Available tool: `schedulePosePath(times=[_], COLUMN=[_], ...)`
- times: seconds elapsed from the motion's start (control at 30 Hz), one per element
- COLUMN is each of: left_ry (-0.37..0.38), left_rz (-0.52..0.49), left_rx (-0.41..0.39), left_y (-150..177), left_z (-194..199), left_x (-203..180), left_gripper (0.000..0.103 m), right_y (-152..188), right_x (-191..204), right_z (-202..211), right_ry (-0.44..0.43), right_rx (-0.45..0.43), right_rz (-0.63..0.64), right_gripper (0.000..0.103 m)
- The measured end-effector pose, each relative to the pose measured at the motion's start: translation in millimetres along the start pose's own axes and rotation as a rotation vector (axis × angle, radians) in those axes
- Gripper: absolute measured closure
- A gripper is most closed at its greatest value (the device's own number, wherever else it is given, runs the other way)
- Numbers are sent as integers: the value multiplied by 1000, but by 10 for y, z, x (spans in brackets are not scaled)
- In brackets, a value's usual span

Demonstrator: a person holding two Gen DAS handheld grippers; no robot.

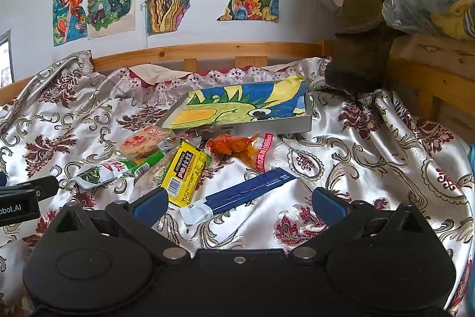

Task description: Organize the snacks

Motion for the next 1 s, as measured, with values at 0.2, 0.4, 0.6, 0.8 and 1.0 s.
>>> schedulePosePath(times=[0.2,0.4,0.6,0.8,1.0], left_ry=[-3,-2,-3,-2,-2], left_rz=[-1,-1,0,-2,-4], left_rx=[-1,-2,-1,1,12], left_y=[-1,-1,-2,-2,12], left_z=[-1,-1,-1,-3,-33], left_x=[2,2,3,3,17], left_gripper=[0,0,0,0,0], right_y=[0,-2,-4,-1,-6], right_x=[-2,-3,-2,-3,-1], right_z=[-2,-3,-1,-10,-12], right_ry=[0,0,0,0,1], right_rx=[1,2,3,4,9], right_rz=[0,-1,-1,-2,0], right_gripper=[1,1,1,1,1])
Point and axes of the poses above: each gripper's, at about its wrist camera, not at the fingertips, and z roughly against the way its jaws point, x to its left, y to its underside, the point moved 3 cm from there along -z, roughly the way its jaws point, and after that the axes turned 10 degrees about -x, right-handed, at the moved point
